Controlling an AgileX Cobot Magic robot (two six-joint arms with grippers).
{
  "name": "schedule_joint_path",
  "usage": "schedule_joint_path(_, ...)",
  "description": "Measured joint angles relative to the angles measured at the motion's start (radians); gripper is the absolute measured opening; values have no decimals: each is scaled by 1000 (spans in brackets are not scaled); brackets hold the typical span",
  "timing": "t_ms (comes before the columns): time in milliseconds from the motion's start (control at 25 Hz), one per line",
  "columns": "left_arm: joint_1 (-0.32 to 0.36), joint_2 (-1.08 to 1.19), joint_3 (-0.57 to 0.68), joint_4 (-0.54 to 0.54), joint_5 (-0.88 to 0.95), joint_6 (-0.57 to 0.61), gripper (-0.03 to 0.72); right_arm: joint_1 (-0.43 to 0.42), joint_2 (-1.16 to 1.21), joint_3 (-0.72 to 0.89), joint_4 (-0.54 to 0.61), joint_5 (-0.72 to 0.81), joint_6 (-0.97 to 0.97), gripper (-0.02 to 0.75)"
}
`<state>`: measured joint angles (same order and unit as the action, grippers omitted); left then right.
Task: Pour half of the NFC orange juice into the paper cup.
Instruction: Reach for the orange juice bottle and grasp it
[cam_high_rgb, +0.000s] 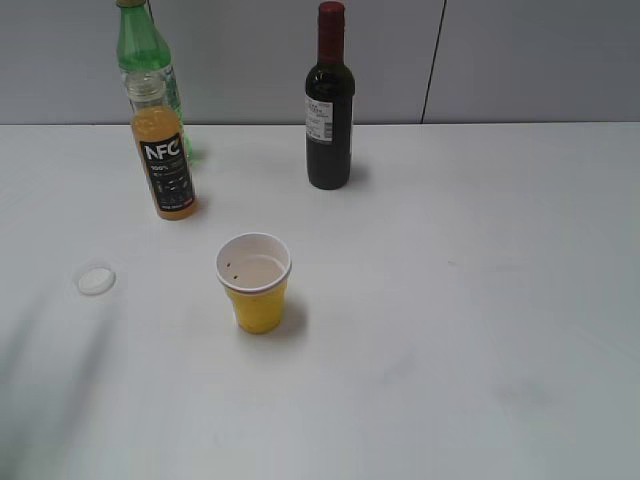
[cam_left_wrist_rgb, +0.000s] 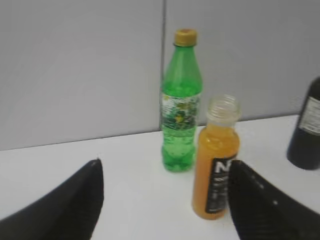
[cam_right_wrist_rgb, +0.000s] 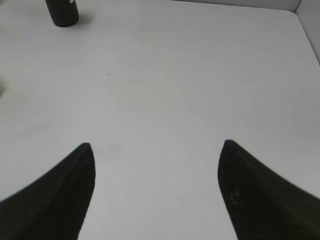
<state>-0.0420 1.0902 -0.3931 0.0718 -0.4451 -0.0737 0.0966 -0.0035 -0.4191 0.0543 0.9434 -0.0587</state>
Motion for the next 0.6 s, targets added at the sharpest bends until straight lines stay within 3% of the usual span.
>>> schedule_joint_path(120,0,129,-1,212,-134,-162,590,0,0,0,0,0,0,576)
schedule_joint_path(200,0,221,-10,308,-205,-212,590,0,0,0,0,0,0,576)
schedule_joint_path(480,6,450,-158,476,-280,-276,590,0,0,0,1,0,0,576)
schedule_joint_path(600,57,517,-219,557,-357,-353,590,0,0,0,2,0,0,576)
